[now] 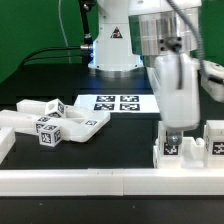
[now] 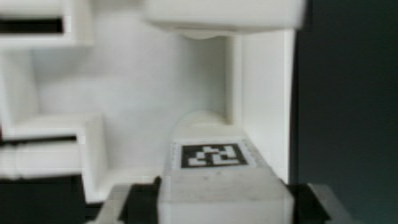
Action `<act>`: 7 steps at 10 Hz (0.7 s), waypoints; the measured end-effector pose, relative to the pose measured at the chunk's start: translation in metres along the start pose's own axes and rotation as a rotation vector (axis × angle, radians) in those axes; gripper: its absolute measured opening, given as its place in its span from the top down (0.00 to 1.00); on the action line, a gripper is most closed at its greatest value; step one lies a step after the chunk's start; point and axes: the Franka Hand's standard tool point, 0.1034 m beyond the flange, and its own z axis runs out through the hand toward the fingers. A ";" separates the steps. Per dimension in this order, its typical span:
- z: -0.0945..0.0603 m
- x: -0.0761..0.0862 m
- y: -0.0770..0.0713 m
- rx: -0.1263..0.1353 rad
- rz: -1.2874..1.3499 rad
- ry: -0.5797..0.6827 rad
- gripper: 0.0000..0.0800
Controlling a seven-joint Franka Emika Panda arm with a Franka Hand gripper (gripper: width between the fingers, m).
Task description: Assemble chair
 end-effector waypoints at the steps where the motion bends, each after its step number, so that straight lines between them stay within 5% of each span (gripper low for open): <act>1: 0.000 0.001 0.000 0.002 0.024 -0.008 0.64; 5: 0.000 0.002 0.002 -0.006 0.144 -0.001 0.64; 7: -0.008 -0.003 0.000 0.006 0.103 -0.006 0.24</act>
Offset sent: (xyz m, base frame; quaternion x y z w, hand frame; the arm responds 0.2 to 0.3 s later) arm 0.0000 0.0000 0.0000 0.0000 0.0000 0.1296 0.9916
